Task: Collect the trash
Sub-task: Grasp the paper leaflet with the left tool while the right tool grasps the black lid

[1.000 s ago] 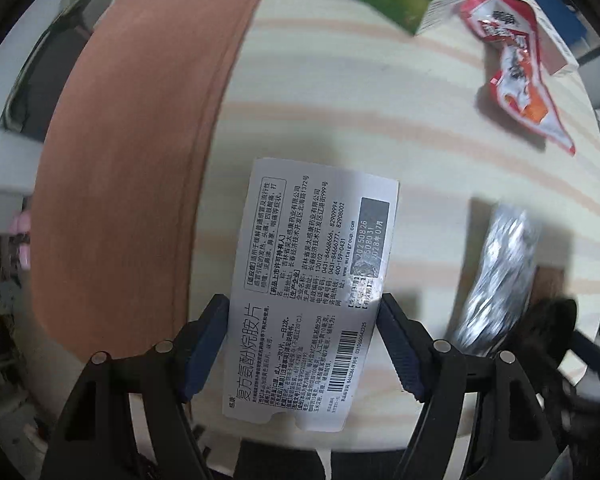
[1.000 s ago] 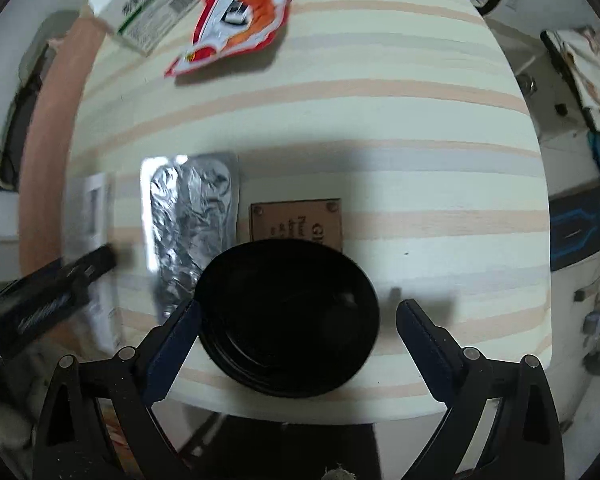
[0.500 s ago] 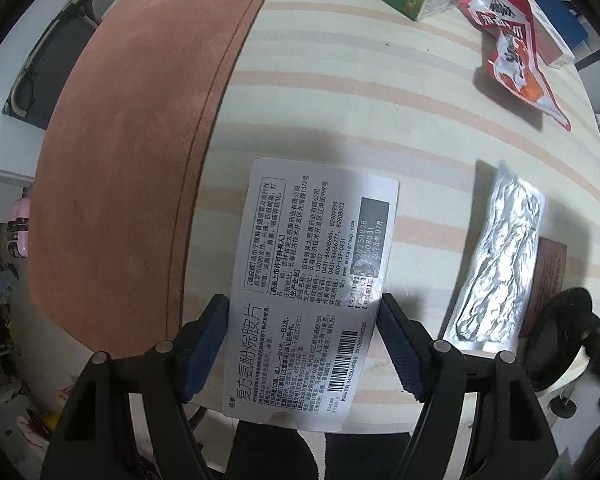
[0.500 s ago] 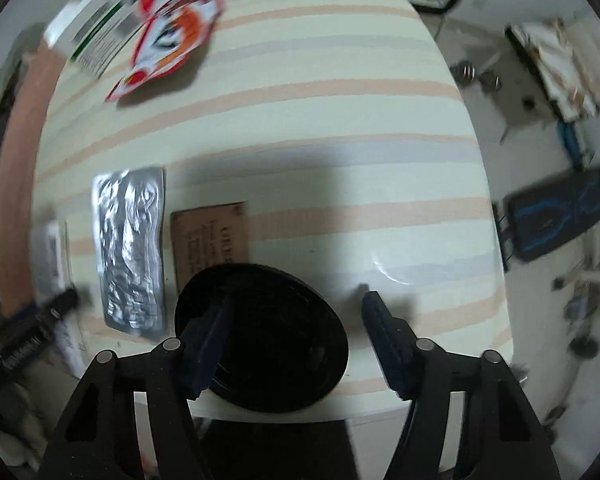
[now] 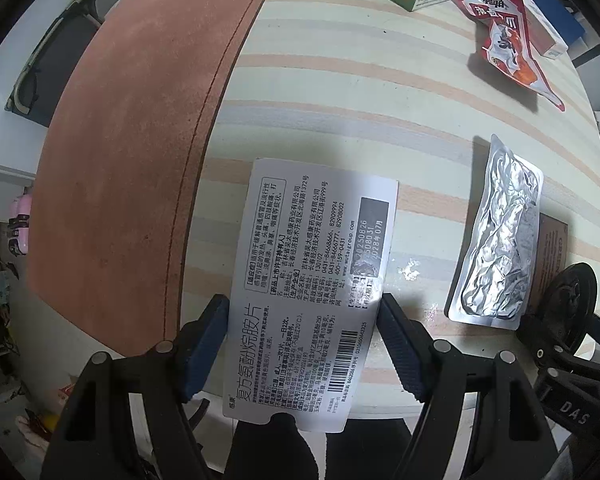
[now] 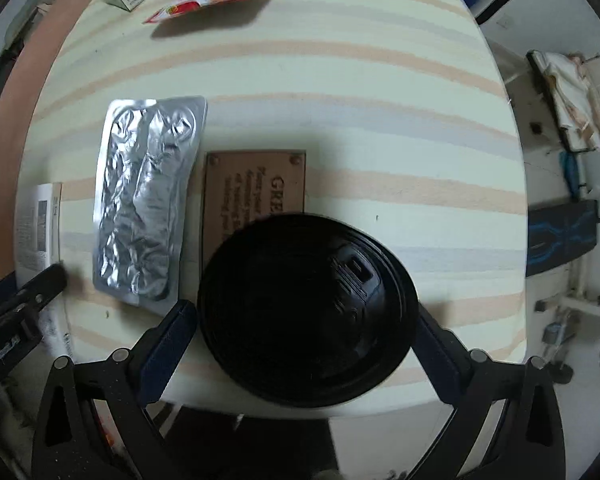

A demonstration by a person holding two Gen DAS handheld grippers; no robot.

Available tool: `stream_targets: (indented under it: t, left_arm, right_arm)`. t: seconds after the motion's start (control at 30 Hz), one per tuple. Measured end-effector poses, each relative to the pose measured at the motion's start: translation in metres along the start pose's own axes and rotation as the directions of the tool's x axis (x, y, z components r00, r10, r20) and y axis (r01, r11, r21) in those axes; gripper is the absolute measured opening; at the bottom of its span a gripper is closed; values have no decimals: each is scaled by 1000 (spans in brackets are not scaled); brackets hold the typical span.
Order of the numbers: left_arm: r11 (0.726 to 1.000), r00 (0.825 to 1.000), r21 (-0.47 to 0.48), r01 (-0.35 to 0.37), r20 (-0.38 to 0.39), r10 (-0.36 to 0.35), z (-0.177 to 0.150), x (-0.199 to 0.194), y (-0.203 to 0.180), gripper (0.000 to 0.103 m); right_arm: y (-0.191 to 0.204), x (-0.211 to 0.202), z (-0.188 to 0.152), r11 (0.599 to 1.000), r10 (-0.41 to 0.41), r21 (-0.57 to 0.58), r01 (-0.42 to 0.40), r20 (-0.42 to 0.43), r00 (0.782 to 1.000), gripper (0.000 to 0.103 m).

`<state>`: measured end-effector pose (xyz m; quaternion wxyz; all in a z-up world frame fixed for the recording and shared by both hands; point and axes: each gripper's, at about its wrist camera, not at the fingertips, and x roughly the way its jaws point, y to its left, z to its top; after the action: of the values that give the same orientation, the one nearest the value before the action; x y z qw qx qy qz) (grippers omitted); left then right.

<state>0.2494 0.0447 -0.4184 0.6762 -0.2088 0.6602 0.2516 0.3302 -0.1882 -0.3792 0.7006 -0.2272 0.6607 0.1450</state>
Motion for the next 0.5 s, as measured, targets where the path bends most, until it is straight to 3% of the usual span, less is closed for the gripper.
stream_targets:
  t: [0.13,0.17,0.5]
  left_arm:
    - [1000,1000,2,-5,11,5,-18,-6,-9,72]
    - [1000,1000,3,-5,13,5,-19,-7,-10,72]
    - [1000,997,13,13,75,-14,-38,-25,-7,72]
  right_arm:
    - [-4,-5,-6,1000,4,13,-4,29,1000,94]
    - [12,-8,-5,1000,2,13,-2,41,999,90]
    - [28,-35,-24,997,59,52,-63,82,995,89]
